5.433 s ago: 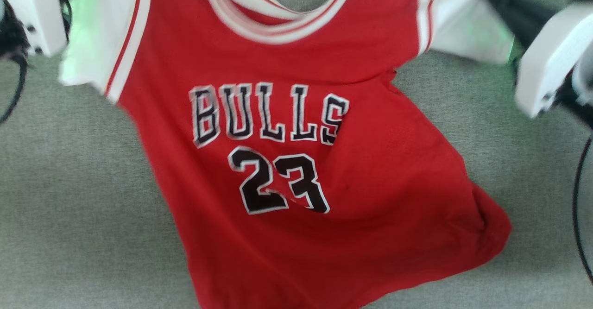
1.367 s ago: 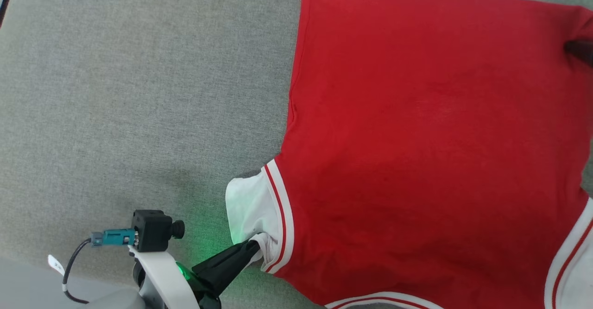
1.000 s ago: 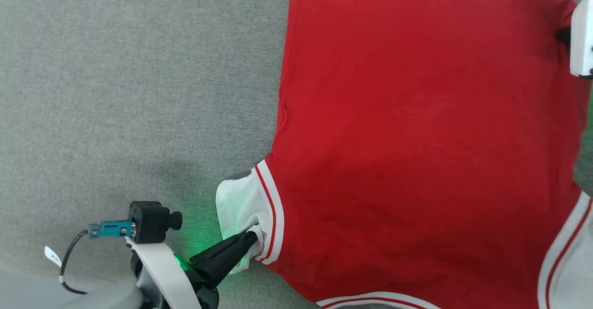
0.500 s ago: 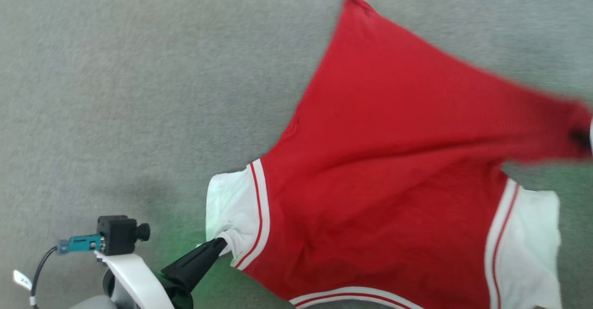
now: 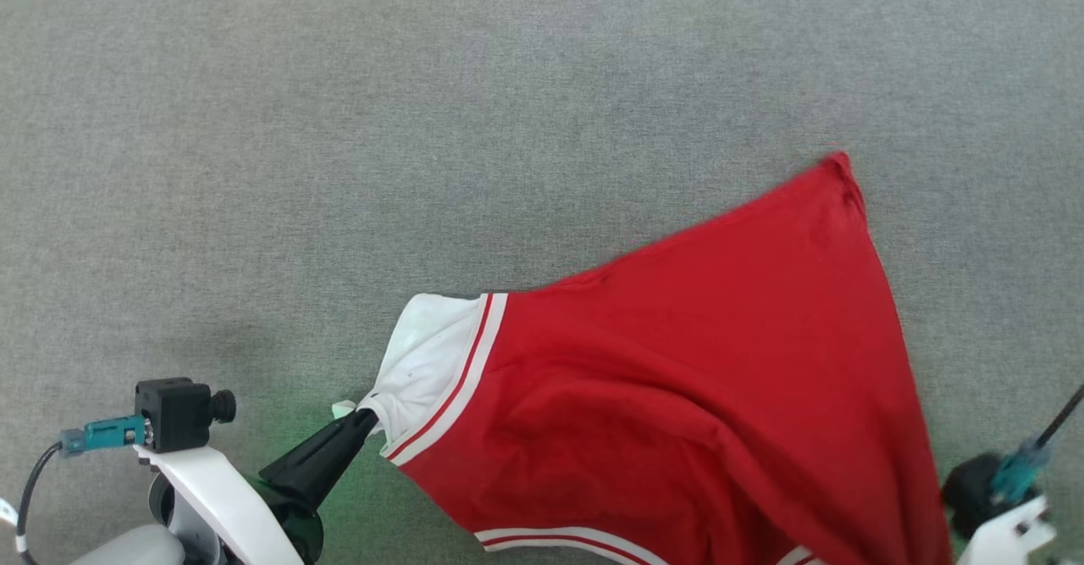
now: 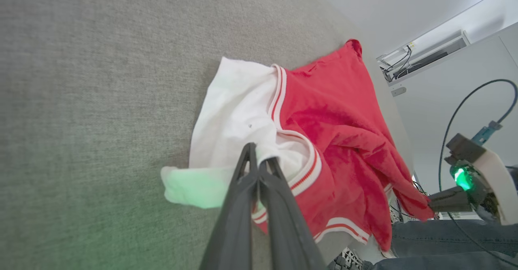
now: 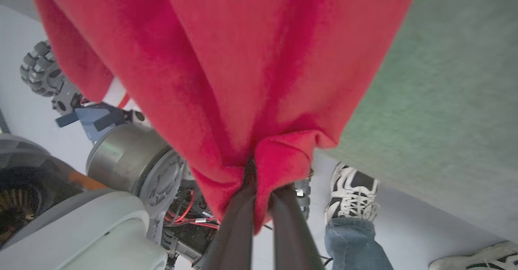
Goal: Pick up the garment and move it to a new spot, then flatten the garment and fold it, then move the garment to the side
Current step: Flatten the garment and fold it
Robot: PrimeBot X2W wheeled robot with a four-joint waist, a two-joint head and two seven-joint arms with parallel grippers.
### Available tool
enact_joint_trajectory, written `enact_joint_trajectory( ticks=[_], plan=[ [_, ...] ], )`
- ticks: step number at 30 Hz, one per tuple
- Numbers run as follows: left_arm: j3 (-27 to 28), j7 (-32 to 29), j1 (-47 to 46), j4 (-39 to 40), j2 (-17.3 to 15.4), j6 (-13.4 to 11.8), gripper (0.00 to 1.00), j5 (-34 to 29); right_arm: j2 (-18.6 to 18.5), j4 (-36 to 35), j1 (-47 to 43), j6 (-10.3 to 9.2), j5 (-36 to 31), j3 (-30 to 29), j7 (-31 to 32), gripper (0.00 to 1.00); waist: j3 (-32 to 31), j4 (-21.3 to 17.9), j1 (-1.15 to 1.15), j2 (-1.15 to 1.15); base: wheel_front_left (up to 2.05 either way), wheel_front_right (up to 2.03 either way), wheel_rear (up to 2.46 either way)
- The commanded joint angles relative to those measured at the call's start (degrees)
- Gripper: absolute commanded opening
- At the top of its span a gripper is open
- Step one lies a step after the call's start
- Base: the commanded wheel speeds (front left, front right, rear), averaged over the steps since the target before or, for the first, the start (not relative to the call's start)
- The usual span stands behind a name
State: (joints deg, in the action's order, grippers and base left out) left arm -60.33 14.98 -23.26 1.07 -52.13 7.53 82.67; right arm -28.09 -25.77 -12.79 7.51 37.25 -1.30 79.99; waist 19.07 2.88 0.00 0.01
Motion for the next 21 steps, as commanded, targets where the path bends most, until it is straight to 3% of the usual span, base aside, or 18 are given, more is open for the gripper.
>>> enact_joint_trajectory(
  ticks=[1, 6, 7, 8, 9, 12, 16, 21],
  plan=[
    [0.2, 0.27, -0.66, -0.07, 0.21, -0.12, 0.0, 0.0, 0.82, -0.4, -1.35, -0.05, -0.26, 0.92, -0.6, 0.0, 0.08, 0.06, 0.0, -0.01, 0.0, 0.0, 0.0],
    [0.3, 0.28, -1.65, -0.18, 0.26, -0.12, 0.0, -0.13, 2.21, -0.02, -0.95, -0.04, -1.03, 2.93, -3.99, 0.0, 0.38, -0.37, 0.0, -0.01, 0.0, 0.0, 0.0],
    [0.31, 0.28, -1.78, -0.16, 0.22, -0.12, 0.0, -0.14, 2.33, -0.05, -0.16, -0.04, -1.32, 2.7, -5.25, 0.24, 0.37, -0.5, 0.0, -0.01, 0.0, 0.0, 0.0],
    [0.32, 0.28, -1.82, -0.14, 0.19, -0.12, 0.0, -0.1, 2.46, -0.01, 0.2, -0.04, -1.45, 2.28, -6.27, 0.7, 0.35, -0.63, 0.0, -0.01, 0.0, 0.0, 0.0],
    [0.32, 0.28, -1.77, -0.13, 0.18, -0.12, 0.0, -0.04, 2.49, -0.12, 0.3, -0.04, -1.17, 1.76, -7.0, 1.0, 0.3, -0.74, 0.0, -0.01, 0.0, 0.0, 0.0],
    [0.7, 0.28, -0.84, 0.02, 0.3, -0.12, 0.0, -0.07, 2.23, -2.89, 1.07, -0.04, 0.54, -3.32, -8.53, 1.0, 0.03, -1.05, 0.0, -0.01, 0.0, 0.0, 0.0],
    [1.21, 0.28, -0.03, 0.38, 0.64, -0.12, 0.0, -0.56, 1.31, -6.96, 2.54, -0.04, 2.55, -10.86, -5.53, 1.0, -0.2, -0.82, 0.0, -0.01, 0.0, 0.0, 0.0],
    [0.84, 0.28, -1.07, 1.07, 1.32, -0.12, 0.0, -1.54, -0.9, -7.06, 12.47, -0.04, 2.89, -16.13, -4.39, 1.0, 0.63, 0.65, 0.0, -0.01, 0.0, 0.0, 0.0]
  ],
)
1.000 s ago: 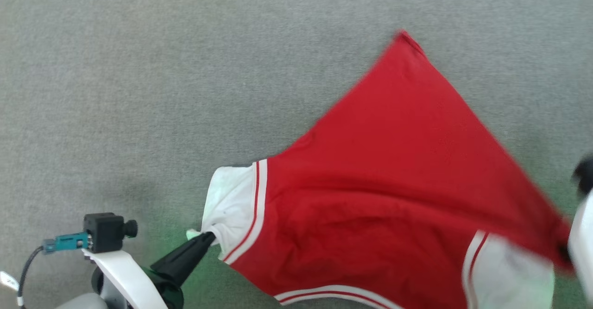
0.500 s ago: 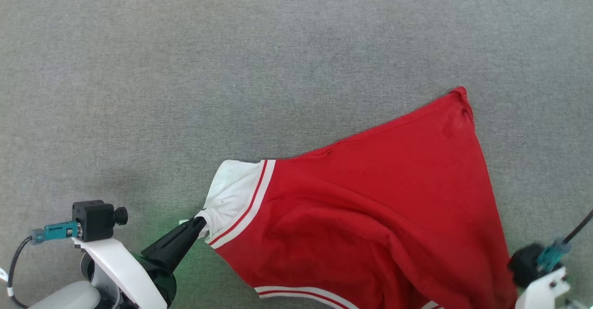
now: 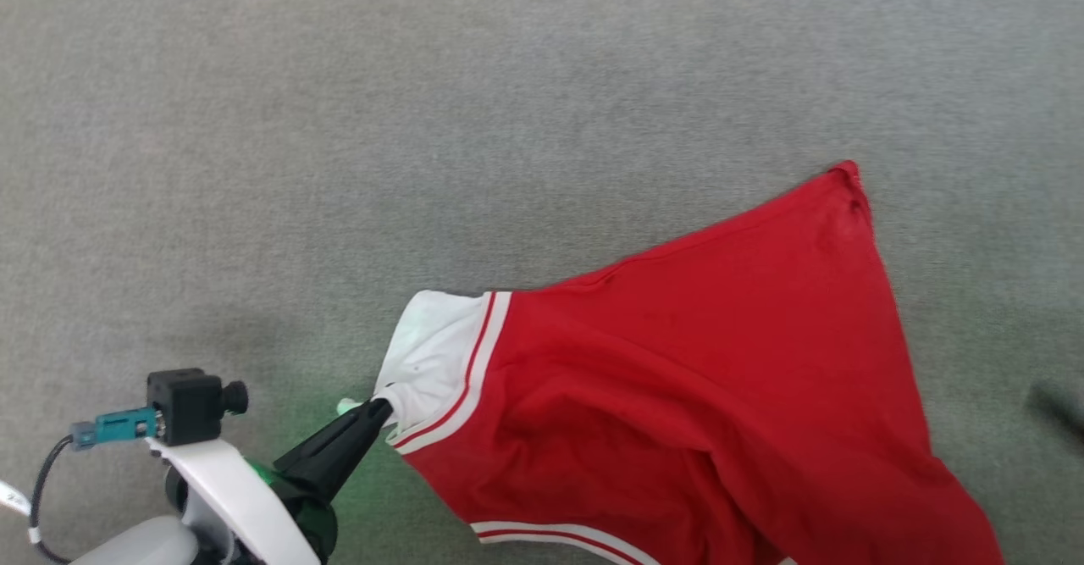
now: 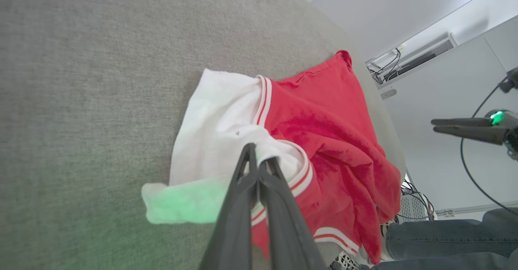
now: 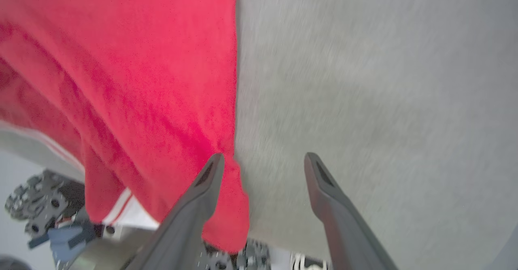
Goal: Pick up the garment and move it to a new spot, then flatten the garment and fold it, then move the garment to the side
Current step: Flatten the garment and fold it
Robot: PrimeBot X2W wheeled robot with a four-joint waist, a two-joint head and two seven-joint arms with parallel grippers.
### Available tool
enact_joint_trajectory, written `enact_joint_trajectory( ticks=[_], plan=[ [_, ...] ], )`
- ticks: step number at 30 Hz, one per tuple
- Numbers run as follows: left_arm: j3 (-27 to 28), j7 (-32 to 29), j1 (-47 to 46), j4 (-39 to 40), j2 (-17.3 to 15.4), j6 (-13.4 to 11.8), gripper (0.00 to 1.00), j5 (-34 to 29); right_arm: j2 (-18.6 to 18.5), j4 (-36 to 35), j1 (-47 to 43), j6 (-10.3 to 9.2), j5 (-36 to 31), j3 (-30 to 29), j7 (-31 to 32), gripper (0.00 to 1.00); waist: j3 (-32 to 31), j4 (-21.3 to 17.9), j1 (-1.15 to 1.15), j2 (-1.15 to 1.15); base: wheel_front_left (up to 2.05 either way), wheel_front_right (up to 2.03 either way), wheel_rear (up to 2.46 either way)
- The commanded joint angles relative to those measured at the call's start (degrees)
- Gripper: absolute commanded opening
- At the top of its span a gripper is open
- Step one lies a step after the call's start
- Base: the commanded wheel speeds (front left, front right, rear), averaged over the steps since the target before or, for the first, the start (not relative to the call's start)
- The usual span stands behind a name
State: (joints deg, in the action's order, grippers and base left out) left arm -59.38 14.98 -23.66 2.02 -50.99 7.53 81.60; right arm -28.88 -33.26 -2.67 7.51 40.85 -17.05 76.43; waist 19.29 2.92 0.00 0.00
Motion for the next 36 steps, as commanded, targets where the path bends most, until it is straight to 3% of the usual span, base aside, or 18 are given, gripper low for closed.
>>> enact_joint_trajectory(
  ticks=[1, 5, 11, 16, 21, 23, 24, 29, 36],
  plan=[
    [-0.28, 0.28, -1.02, 0.19, 0.36, -0.12, 0.0, -0.65, -0.55, 1.46, 5.32, -0.04, -1.8, 0.07, -1.96, 1.0, 0.62, 1.02, 0.0, 0.0, 0.0, 0.0, 0.0],
    [-0.93, 0.28, -2.39, 0.19, 1.27, -0.12, 0.0, -0.93, -2.28, 8.6, 16.17, -0.04, -7.27, 8.05, -8.43, 1.0, 1.85, 2.58, 0.0, 0.0, 0.0, 0.0, 0.0],
    [-1.93, 0.28, -4.17, -0.26, 2.58, -0.12, 0.0, -0.39, -1.44, 23.14, 28.11, -0.04, -12.48, 18.43, -13.87, 1.0, 3.78, 5.19, 0.0, 0.0, 0.0, 0.0, 0.0],
    [-2.7, 0.28, -5.61, -0.55, 3.64, -0.12, 0.0, -0.39, -2.24, 32.99, 32.72, -0.04, -13.67, 23.63, -15.3, 1.0, 5.34, 7.02, 0.0, 0.0, 0.0, 0.0, 0.0],
    [-3.12, 0.28, -6.29, -1.11, 4.36, -0.12, 0.0, -0.18, -2.71, 37.57, 33.64, -0.04, -12.42, 27.19, -14.95, 1.0, 5.76, 7.6, 0.0, 0.0, 0.0, 0.0, 0.0],
    [-3.12, 0.28, -6.85, -1.69, 4.66, -0.12, 0.0, 0.04, -2.55, 38.93, 33.93, -0.04, -11.76, 28.35, -15.11, 0.21, 5.67, 7.49, 0.0, 0.0, 0.0, 0.0, 0.0],
    [-3.08, 0.28, -7.05, -2.04, 4.81, -0.12, 0.0, 0.28, -2.4, 39.32, 34.23, -0.04, -11.46, 28.51, -15.65, 0.0, 5.52, 7.38, 0.0, 0.0, 0.0, 0.0, 0.0],
    [-2.41, 0.28, -11.06, -4.56, 4.85, -0.12, 0.0, 0.74, -1.22, 41.12, 38.61, -0.04, -12.01, 26.33, -21.45, 0.0, 4.29, 6.44, 0.0, 0.0, 0.0, 0.0, 0.0],
    [4.24, -1.18, -22.72, -8.93, 5.13, -0.12, 0.0, 5.44, 3.39, 47.26, 49.42, -0.04, -17.59, 20.56, -30.19, 0.0, 4.43, 3.77, 0.0, 0.0, 0.0, 0.0, 0.0]
  ],
)
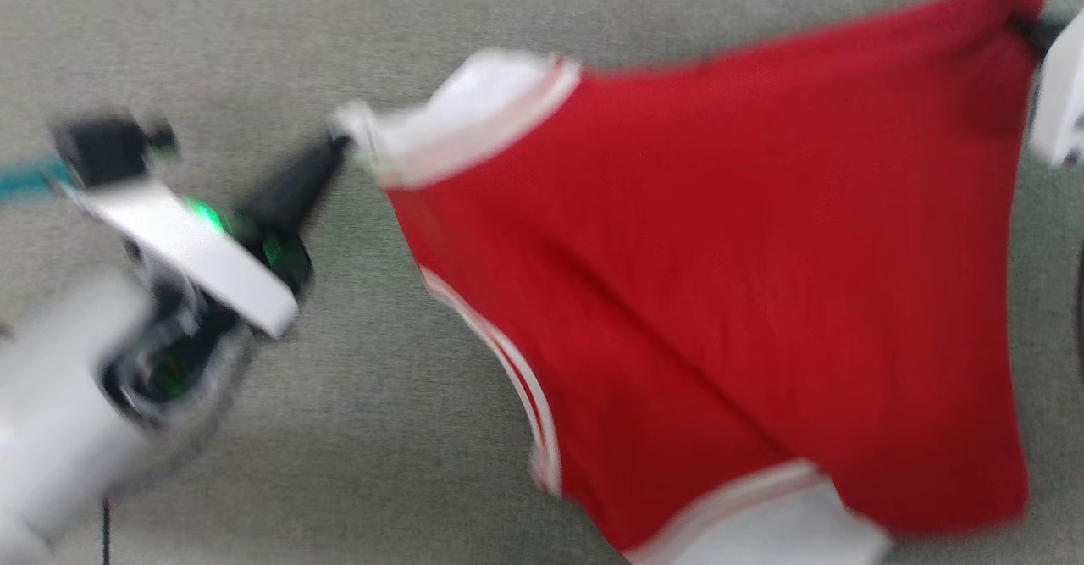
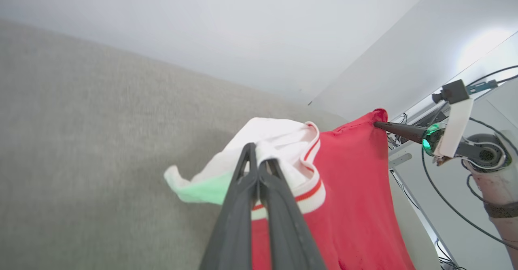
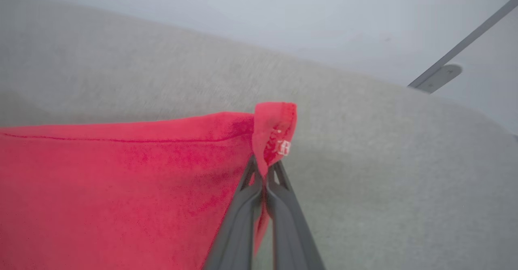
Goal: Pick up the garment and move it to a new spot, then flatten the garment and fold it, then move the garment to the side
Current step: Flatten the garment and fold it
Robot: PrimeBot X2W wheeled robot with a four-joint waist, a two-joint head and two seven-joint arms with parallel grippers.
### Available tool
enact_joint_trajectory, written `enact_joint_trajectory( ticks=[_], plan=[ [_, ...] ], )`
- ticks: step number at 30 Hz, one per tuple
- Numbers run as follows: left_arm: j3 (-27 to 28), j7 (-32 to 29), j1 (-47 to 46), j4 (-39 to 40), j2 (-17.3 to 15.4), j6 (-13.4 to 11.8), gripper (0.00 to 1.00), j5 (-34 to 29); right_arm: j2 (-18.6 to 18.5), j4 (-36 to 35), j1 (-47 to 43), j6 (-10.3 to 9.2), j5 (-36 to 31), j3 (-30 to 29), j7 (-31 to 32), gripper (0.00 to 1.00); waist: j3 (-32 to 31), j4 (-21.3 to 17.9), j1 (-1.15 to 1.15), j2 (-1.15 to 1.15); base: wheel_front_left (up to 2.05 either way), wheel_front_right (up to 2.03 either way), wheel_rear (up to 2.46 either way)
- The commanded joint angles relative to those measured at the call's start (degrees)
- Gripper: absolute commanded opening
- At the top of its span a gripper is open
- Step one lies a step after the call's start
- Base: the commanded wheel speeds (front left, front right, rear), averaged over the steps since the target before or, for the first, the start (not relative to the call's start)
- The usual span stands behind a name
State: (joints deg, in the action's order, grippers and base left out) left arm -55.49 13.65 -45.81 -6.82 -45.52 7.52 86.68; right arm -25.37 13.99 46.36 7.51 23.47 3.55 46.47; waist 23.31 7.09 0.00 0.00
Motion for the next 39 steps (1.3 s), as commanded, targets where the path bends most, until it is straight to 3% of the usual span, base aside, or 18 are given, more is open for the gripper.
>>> enact_joint_trajectory(
  ticks=[1, 11, 18, 30, 35, 39],
  plan=[
    [1.12, -0.5, -3.04, -0.89, -0.58, -0.1, 0.0, 0.41, 0.38, 0.9, 2.55, -0.04, -1.07, -0.46, -1.05, 0.0, 0.84, -0.78, 0.0, 0.0, 0.0, 0.0, 0.0],
    [12.85, -3.2, -30.94, -16.78, -0.02, -0.15, 0.0, 2.13, 7.34, 11.44, 27.85, -0.18, -12.61, -9.04, -14.4, 0.0, 5.55, -4.81, 0.0, 0.0, 0.0, 0.0, 0.0],
    [16.99, -1.33, -42.2, -20.85, 2.21, -0.17, 0.0, 2.08, 11.11, 18.62, 36.28, -0.22, -19.16, -14.33, -25.62, 0.0, 5.83, -5.94, 0.0, 0.0, 0.0, 0.0, 0.0],
    [12.35, -1.7, -18.32, -8.87, 3.24, -0.13, 0.0, 7.06, 10.12, 25.67, 21.86, -0.16, -14.83, -10.21, -28.72, 0.0, 4.18, -5.04, 0.0, 0.0, 0.0, 0.0, 0.0],
    [12.08, -0.77, -3.43, -0.79, 3.04, -0.13, 0.0, 8.51, 8.63, 21.45, 10.01, -0.15, -9.25, -7.39, -27.86, 0.0, 2.26, -4.82, 0.0, 0.0, 0.0, 0.0, 0.0],
    [10.53, -0.07, 7.49, 6.15, 1.94, -0.12, 0.0, 5.79, 5.91, 13.55, -2.42, -0.15, -3.8, -5.42, -25.59, 0.0, -0.18, -4.42, 0.0, 0.0, 0.0, 0.0, 0.0]
  ],
)
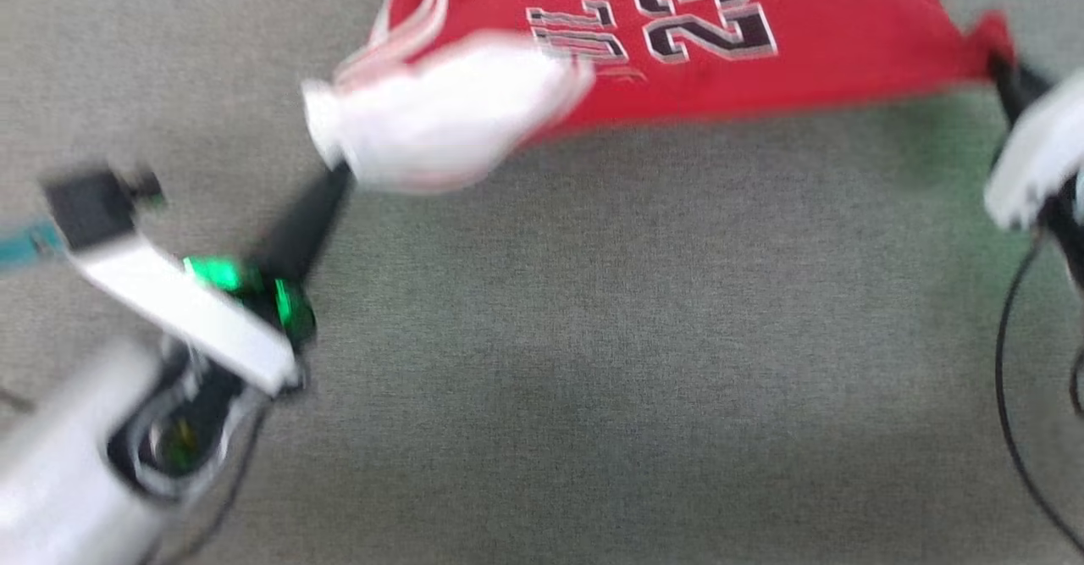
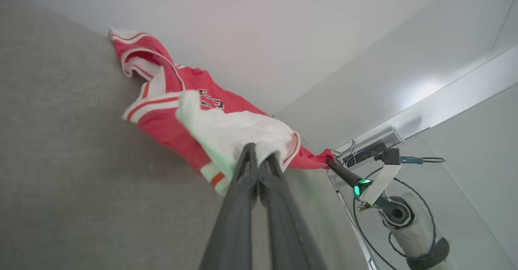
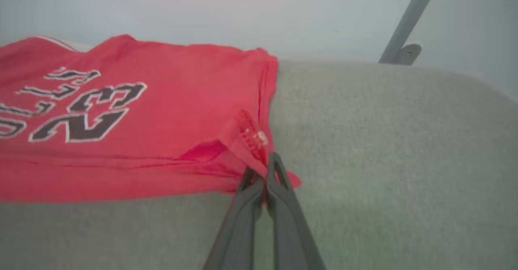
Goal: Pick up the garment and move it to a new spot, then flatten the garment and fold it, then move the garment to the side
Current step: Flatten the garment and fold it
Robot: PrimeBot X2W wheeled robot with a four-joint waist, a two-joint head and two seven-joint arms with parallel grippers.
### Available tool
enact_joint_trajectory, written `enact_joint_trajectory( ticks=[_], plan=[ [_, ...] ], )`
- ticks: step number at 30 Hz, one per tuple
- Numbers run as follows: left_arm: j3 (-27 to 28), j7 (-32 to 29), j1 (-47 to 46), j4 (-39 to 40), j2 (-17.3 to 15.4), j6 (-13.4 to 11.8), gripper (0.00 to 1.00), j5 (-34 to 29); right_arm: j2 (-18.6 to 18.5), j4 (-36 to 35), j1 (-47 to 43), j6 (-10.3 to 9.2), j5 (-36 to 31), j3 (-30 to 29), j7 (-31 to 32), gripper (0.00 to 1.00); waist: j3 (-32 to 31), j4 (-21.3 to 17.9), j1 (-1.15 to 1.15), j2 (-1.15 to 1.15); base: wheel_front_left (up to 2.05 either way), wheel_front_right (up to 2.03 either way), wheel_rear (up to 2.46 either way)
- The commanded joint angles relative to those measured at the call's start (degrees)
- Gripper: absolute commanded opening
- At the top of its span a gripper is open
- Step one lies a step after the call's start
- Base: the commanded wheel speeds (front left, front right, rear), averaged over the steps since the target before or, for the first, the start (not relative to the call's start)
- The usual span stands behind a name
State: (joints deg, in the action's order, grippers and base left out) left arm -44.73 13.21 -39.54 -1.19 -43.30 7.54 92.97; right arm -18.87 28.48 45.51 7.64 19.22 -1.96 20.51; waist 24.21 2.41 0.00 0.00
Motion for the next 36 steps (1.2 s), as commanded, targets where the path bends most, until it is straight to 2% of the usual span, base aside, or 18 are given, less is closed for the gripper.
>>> enact_joint_trajectory(
  ticks=[1, 7, 14, 18, 21, 24, 31, 36],
  plan=[
    [-0.86, 0.55, 3.55, 1.71, -1.16, -0.14, 0.0, -1.83, -1.42, -3.24, -4.58, -0.28, 1.72, 0.33, 1.12, 0.0, -1.68, 0.29, 0.0, 0.0, 0.0, 0.0, 0.0],
    [-2.72, 1.86, 17.62, 8.13, -4.59, -0.14, 0.0, -5.67, -3.73, -19.43, -25.65, -0.22, 8.23, -2.29, 8.08, 0.0, -5.76, 0.49, 0.0, 0.0, 0.0, 0.0, 0.0],
    [0.75, 2.02, 28.83, 12.02, -6.42, -0.14, 0.0, -8.36, -1.29, -33.43, -42.16, -0.22, 10.11, -7.48, 14.83, 0.0, -7.37, 0.66, 0.0, 0.0, 0.0, 0.0, 0.0],
    [2.04, 2.02, 32.53, 13.99, -7.54, -0.14, 0.0, -10.7, 0.97, -39.87, -47.43, -0.22, 10.5, -10.29, 17.42, 0.0, -7.07, 0.84, 0.0, 0.0, 0.0, 0.0, 0.0],
    [1.17, 2.04, 30.3, 14.47, -8.13, -0.14, 0.0, -12.09, 2.12, -42.16, -47.75, -0.22, 10.37, -11.53, 18.66, 0.0, -6.73, 0.89, 0.0, 0.0, 0.0, 0.0, 0.0],
    [-0.03, 0.61, 25.43, 14.26, -7.39, -0.14, 0.0, -11.19, 3.17, -41.74, -44.8, -0.21, 10.83, -12.12, 19.24, 0.0, -6.3, 0.84, 0.0, 0.0, 0.0, 0.0, 0.0],
    [-1.29, -4.97, 11.11, 8.5, -5.11, -0.14, 0.0, -8.13, 2.35, -36.0, -34.05, -0.2, 9.12, -10.38, 19.37, 0.0, -3.7, 0.17, 0.0, 0.0, 0.0, 0.0, 0.0],
    [-1.68, -7.25, 5.02, 4.83, -3.97, -0.14, 0.0, -6.5, 2.65, -31.37, -27.42, -0.19, 8.06, -8.53, 18.52, 0.0, -1.62, -0.43, 0.0, 0.0, 0.0, 0.0, 0.0]
  ],
)
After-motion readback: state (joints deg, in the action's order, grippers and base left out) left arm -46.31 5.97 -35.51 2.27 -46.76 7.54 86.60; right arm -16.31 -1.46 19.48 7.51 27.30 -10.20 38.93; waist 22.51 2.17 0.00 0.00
